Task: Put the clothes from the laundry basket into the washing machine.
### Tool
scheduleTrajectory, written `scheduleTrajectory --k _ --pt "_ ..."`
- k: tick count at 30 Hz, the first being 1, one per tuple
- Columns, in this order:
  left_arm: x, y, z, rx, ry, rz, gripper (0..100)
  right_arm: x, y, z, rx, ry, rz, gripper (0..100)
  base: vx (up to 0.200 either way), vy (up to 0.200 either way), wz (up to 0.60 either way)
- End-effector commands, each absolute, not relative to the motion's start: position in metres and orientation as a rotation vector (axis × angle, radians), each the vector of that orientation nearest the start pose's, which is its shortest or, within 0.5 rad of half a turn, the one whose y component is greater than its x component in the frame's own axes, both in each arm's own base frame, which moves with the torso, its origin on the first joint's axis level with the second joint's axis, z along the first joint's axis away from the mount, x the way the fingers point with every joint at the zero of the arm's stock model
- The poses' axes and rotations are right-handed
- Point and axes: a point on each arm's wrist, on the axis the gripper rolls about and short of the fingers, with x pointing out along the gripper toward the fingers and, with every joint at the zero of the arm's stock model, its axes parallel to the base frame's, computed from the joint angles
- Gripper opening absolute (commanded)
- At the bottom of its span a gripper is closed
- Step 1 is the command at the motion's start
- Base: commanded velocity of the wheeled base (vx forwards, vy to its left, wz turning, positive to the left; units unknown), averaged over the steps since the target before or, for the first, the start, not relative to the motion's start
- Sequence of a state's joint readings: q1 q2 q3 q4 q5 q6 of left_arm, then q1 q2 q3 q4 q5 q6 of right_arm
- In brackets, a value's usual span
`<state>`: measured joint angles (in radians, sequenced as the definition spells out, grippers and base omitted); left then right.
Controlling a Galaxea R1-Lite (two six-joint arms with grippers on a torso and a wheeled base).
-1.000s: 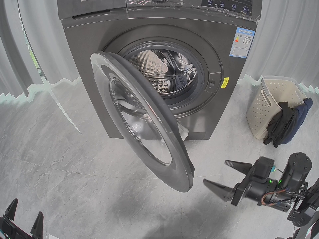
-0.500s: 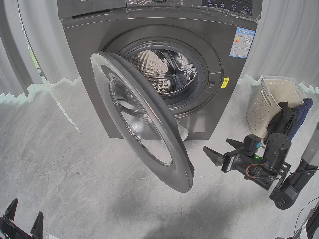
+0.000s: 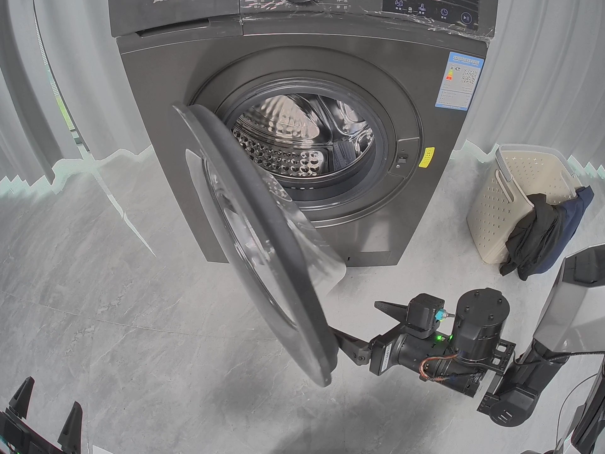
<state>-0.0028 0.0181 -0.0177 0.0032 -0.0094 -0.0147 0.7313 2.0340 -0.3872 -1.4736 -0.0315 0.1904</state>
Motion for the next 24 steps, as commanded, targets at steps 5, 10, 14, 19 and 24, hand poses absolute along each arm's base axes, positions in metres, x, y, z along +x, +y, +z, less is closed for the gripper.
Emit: scheduleTrajectory --k 5,10,14,19,24 --pt "-0.023 0.000 0.076 -0.015 0.002 -0.012 100 0.240 0.187 0.080 0.139 0.183 0.606 100 0.000 0.000 0.00" --pt "-0.023 0.000 0.076 -0.015 0.002 -0.012 100 0.261 0.185 0.090 0.161 0.126 0.557 100 0.000 0.000 0.00" --pt "-0.023 0.000 0.076 -0.015 0.002 -0.012 100 0.280 0.193 0.085 0.153 0.143 0.527 100 0.000 0.000 0.00" --pt "-0.023 0.000 0.076 -0.015 0.002 -0.012 100 0.292 0.212 0.080 0.143 0.164 0.553 100 0.000 0.000 0.00" --pt "-0.023 0.000 0.076 -0.017 0.002 -0.012 100 0.281 0.230 0.077 0.134 0.182 0.614 100 0.000 0.000 0.00"
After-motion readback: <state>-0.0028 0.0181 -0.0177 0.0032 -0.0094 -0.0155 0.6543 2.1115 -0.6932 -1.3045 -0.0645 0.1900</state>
